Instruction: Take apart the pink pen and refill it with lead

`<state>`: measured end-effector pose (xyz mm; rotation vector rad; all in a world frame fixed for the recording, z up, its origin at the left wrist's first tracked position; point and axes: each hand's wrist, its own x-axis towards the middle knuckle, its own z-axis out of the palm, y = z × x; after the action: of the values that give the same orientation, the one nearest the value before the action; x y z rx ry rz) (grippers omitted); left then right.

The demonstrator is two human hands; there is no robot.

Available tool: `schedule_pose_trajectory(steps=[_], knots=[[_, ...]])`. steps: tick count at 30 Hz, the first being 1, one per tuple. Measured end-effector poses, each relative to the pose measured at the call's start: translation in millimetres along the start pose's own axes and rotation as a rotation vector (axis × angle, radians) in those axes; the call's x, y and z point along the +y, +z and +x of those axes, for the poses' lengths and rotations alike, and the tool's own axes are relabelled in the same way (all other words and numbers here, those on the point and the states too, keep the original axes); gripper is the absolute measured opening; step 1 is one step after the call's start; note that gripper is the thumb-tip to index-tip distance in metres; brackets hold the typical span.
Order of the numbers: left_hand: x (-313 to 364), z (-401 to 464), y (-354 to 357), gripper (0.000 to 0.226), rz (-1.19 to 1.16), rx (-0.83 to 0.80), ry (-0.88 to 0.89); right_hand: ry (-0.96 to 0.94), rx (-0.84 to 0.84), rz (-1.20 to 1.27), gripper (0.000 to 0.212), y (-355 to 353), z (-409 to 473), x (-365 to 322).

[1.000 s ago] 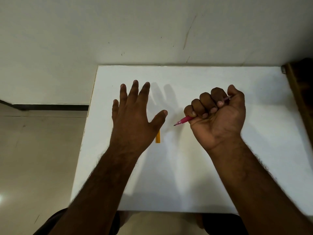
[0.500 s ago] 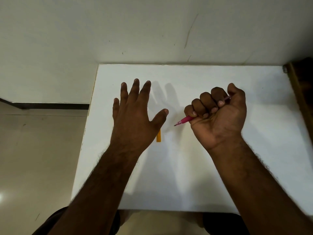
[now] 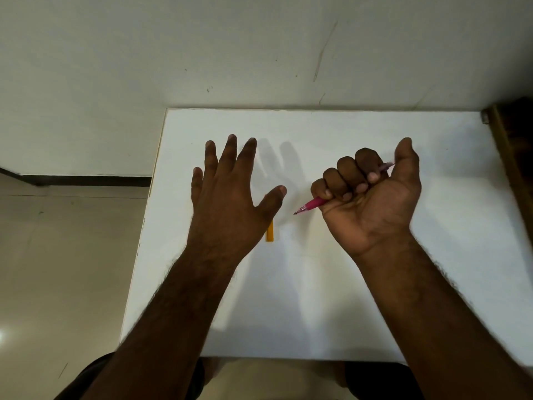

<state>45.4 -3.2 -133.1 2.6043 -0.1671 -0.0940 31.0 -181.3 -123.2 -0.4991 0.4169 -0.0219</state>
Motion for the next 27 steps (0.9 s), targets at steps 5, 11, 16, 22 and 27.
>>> schedule_pose_trajectory(steps=[5,11,16,22,27], knots=[[0.5,0.3,-0.4,0.083,-0.004,0.004,-0.003,-0.006,-0.009,-0.018,0.056,0.9,0.7,0.1],[0.0,-0.2,-0.4,0.083,-0.01,0.006,0.001,-0.006,0.015,-0.063,0.057,0.7,1.1,1.1],[-0.1,-0.2,-0.1,0.084,-0.005,0.001,0.002,0.009,0.021,-0.058,0.062,1.8,0.6,1.5],[-0.2,0.1,0.1,0.083,-0.004,0.001,-0.001,0.002,0.035,-0.068,0.055,1.3,1.2,1.7],[-0.4,0.1,0.1,0.083,-0.004,0.003,-0.002,-0.006,0.03,-0.063,0.055,0.8,1.4,1.5]])
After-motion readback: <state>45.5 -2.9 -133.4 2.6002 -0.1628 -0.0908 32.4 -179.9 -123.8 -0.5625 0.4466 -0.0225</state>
